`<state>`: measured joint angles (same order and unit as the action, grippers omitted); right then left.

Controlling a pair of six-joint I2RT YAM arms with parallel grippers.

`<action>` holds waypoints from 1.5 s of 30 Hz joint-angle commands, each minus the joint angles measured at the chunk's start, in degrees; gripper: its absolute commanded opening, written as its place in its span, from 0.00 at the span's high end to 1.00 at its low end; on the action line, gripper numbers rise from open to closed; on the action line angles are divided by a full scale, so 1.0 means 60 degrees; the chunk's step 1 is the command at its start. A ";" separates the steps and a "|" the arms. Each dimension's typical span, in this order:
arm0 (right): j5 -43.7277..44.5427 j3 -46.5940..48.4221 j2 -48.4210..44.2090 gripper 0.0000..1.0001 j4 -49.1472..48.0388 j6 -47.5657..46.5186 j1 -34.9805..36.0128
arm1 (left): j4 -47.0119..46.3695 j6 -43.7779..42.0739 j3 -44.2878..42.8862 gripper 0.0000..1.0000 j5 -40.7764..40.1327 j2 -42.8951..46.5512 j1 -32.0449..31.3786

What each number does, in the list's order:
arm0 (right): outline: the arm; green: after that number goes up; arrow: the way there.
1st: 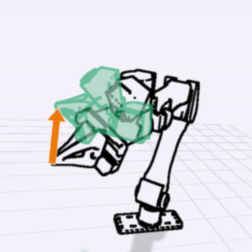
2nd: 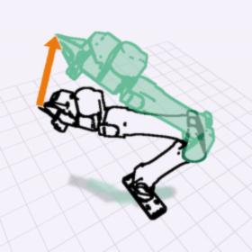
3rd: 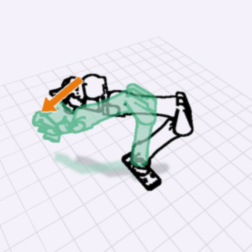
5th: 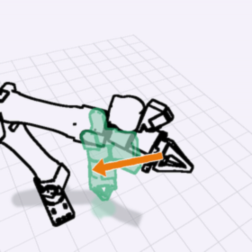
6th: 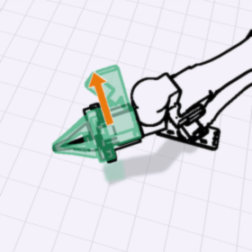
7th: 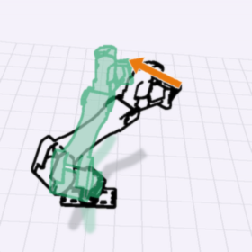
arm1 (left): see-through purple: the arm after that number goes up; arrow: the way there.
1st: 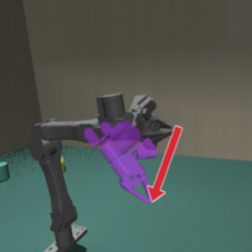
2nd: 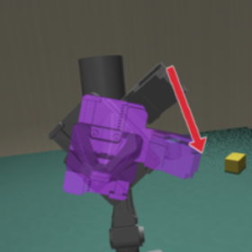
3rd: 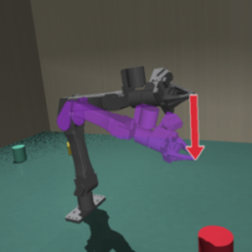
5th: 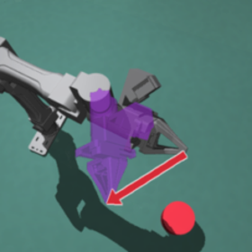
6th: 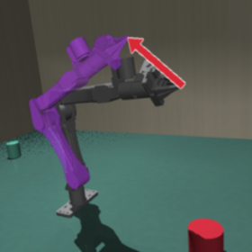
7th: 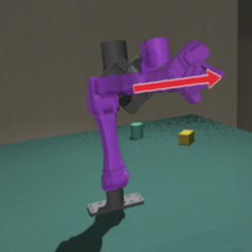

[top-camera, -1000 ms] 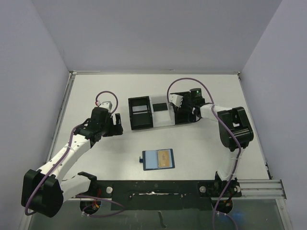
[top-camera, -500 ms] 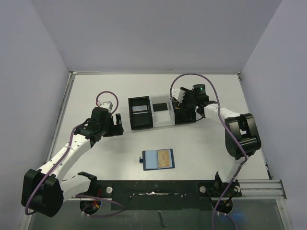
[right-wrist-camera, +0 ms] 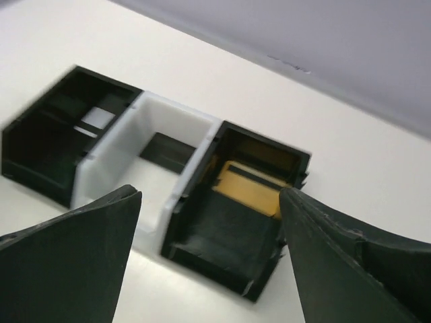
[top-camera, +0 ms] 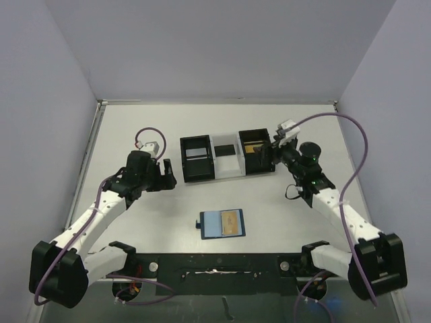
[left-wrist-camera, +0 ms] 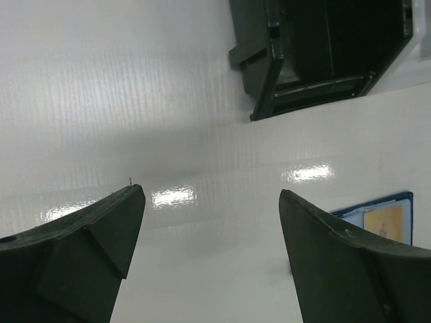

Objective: Take the credit cards out of the card holder

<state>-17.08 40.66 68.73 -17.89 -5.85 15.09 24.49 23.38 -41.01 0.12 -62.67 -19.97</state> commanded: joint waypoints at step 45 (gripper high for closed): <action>-0.0081 -0.3287 -0.0692 0.71 0.2473 1.0501 0.3989 | -0.5642 0.6550 0.0805 0.52 0.2493 -0.3069 -0.4958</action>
<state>-18.41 17.82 63.09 -0.40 57.49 38.02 -5.89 62.43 -33.47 13.85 -79.90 -49.06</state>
